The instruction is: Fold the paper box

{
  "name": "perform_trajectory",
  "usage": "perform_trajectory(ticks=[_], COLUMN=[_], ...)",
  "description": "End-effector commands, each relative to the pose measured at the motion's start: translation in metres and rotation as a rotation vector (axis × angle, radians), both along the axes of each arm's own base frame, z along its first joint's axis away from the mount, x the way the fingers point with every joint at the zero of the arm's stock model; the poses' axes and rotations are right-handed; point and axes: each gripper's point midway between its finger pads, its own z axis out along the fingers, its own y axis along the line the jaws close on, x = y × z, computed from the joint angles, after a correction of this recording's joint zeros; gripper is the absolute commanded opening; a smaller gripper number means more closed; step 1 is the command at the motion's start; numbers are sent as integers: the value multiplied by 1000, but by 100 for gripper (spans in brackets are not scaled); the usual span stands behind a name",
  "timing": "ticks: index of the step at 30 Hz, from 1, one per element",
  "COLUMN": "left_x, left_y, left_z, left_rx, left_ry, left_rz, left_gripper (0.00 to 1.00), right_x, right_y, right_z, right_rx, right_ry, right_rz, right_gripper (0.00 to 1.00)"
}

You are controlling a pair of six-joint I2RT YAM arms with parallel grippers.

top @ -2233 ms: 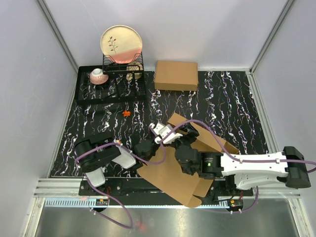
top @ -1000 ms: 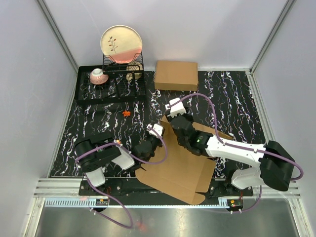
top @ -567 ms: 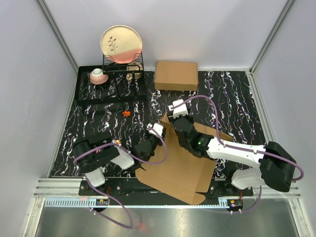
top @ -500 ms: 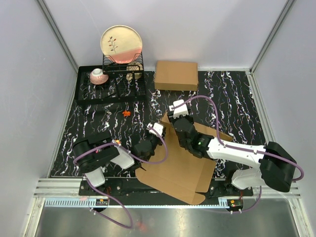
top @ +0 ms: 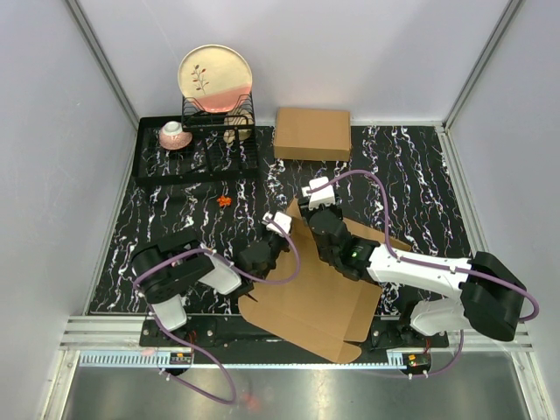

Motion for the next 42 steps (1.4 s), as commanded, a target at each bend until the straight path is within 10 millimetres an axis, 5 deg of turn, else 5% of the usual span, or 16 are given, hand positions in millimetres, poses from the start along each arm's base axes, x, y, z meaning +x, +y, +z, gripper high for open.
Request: perform_trajectory(ticks=[1,7,14,15,18,21,25,31,42], left_x=[11,11,11,11,13,14,17,16,15], left_y=[-8,-9,-2,-1,0,-3,-8,-9,24], left_z=[93,93,91,89,90,92,91,87,93], left_rx=[-344,-339,-339,-338,-340,-339,-325,-326,-311], left_ry=[-215,-219,-213,-209,-211,-216,-222,-213,-223], left_rz=[-6,-10,10,19,32,29,25,19,129], left_gripper=[17,0,0,12,29,34,0,0,0], right_x=[-11,-11,-10,-10,-10,-10,-10,-11,-6], right_y=[-7,-8,-6,-5,-3,-1,0,-2,4], right_z=[-40,-35,-29,-29,-31,-32,-36,-37,39], right_rx=[-111,-103,-109,-107,-106,-103,-105,-105,-1], right_ry=[99,93,85,85,89,92,101,108,8], right_rz=[36,37,43,47,54,58,62,60,58], right_gripper=[57,56,56,56,56,56,56,57,65])
